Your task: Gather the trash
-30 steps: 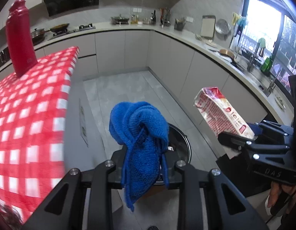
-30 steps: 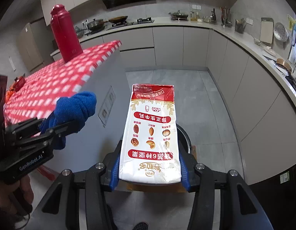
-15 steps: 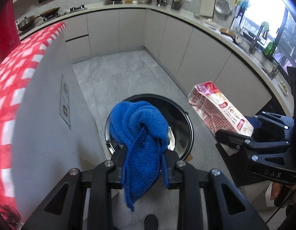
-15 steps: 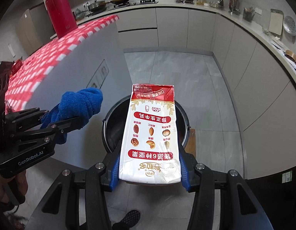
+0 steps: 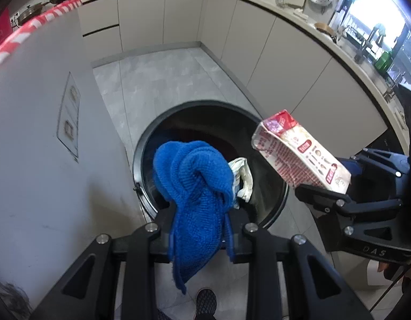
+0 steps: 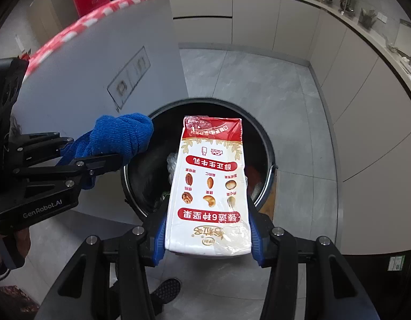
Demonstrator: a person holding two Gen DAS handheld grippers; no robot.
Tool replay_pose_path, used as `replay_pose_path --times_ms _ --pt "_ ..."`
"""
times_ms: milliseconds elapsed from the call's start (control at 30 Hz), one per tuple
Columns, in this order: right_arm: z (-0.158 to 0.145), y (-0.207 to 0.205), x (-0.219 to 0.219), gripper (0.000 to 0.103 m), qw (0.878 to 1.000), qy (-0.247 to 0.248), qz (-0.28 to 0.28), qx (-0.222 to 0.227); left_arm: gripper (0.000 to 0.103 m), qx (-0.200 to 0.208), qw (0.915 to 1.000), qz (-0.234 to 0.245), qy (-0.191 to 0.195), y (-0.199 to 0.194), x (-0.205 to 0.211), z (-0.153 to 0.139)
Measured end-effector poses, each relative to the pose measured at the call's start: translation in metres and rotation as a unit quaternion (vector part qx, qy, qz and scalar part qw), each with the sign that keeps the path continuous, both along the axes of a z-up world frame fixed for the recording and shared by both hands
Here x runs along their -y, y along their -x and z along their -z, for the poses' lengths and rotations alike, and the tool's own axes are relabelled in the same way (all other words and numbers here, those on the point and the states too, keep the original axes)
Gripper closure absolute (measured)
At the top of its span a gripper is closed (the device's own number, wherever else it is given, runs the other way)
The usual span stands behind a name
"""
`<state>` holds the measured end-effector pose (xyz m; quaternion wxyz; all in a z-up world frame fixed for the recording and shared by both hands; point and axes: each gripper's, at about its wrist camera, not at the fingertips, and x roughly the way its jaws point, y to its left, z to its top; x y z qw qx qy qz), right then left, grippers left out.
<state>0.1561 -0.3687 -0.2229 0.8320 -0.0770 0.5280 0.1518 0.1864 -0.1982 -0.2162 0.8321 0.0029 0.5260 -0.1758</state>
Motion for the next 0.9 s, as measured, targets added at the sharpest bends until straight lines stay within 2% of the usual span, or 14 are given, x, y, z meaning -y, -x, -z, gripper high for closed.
replay_pose_path --times_ms 233,267,300,333,367,467,533,633,900 --pt "0.026 -0.014 -0.008 0.050 0.999 0.016 -0.023 -0.021 0.073 -0.009 0.9999 0.005 0.005 -0.008 0.007 0.007" --pt "0.029 -0.018 -0.010 0.050 0.999 0.018 -0.032 -0.024 0.065 -0.011 0.9999 0.007 0.001 -0.010 0.008 0.009" --pt "0.033 -0.021 -0.012 0.039 0.998 0.028 -0.040 -0.026 0.059 -0.014 0.9999 0.005 -0.006 -0.012 0.005 0.012" --pt "0.036 -0.024 -0.012 0.025 0.997 0.055 -0.041 -0.017 0.038 -0.010 0.9993 -0.011 -0.035 -0.013 0.002 0.015" --pt "0.034 -0.024 -0.004 0.000 0.998 0.063 -0.030 -0.007 0.024 0.003 0.9986 -0.024 -0.048 -0.012 -0.002 0.014" --pt "0.022 -0.024 0.023 0.000 0.998 0.058 0.017 0.004 0.011 0.025 0.9974 -0.041 -0.053 -0.005 -0.009 0.011" --pt "0.022 -0.025 0.034 0.000 0.998 0.061 0.034 0.004 0.011 0.028 0.9965 -0.038 -0.069 0.000 -0.006 0.015" --pt "0.031 -0.022 0.036 0.000 0.997 0.063 0.039 -0.007 0.011 0.016 0.9971 -0.038 -0.064 0.002 -0.003 0.020" --pt "0.034 -0.014 0.037 0.000 0.997 0.060 0.048 -0.011 0.009 0.016 0.9973 -0.031 -0.065 -0.005 -0.002 0.019"
